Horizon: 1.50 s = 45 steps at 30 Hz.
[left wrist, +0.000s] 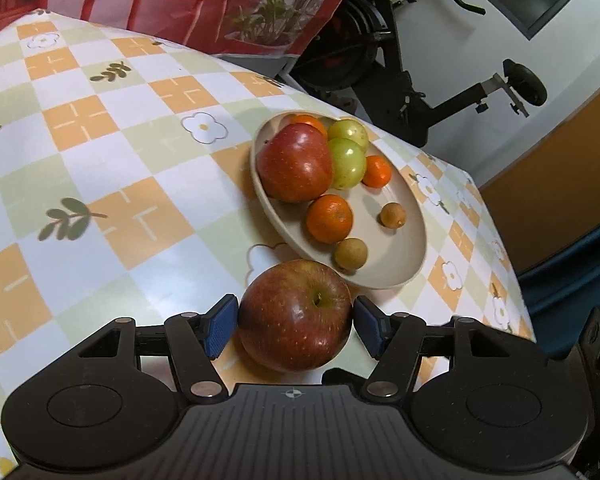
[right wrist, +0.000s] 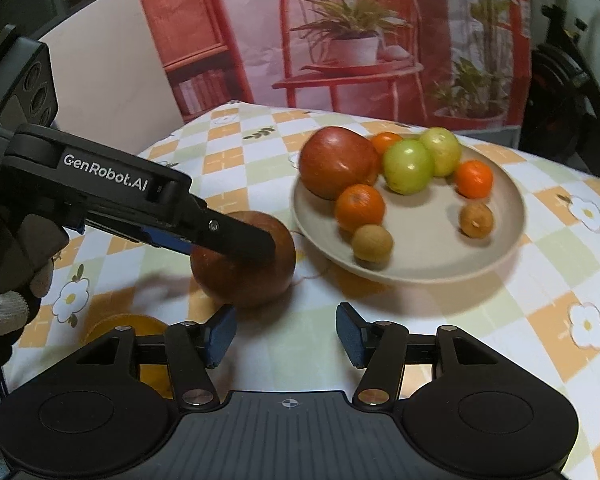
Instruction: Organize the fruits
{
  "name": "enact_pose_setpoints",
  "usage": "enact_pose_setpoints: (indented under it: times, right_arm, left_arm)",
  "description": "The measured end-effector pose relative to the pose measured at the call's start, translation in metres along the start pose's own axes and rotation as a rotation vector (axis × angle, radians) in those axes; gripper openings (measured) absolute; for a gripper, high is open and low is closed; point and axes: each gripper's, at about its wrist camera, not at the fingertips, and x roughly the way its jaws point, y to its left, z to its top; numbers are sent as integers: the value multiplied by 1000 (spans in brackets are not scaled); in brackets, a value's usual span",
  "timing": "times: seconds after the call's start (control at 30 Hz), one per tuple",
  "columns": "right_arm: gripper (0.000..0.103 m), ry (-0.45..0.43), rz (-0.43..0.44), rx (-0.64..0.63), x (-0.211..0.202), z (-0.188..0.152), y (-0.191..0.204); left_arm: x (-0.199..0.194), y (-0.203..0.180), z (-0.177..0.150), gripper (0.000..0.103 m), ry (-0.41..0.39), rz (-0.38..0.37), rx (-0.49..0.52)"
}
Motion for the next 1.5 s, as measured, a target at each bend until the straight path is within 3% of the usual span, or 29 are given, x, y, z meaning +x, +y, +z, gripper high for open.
enact_pose_setpoints:
  times: [0.2, 0.3, 0.4, 0.43, 0.47, 1.1, 1.5]
  right_arm:
    - [53, -1, 29, -45, 9, 6, 8]
    - [54, 3, 38, -67, 13, 8, 13]
    - [54, 5, 47, -76, 15, 9, 15]
    - [54, 7, 50, -79, 16, 10, 16]
    - [54, 8, 52, -83, 17, 10, 17]
    - [52, 18, 51, -208, 21, 20, 28]
    - [56, 9, 70, -222, 25, 25, 28]
  left_arm:
    - [-12, 4, 5, 63, -11, -19, 13]
    - [-16, 5, 8, 57, -19, -19, 18]
    - [-23, 7, 11, 36, -37, -19, 28]
    - [-26, 8, 12, 23, -43, -14, 36]
    - [-28, 9, 13, 20, -45, -11, 42]
    - [-40, 4, 2, 20, -37, 19, 314]
    - [-38, 8, 8, 20, -18, 0, 327]
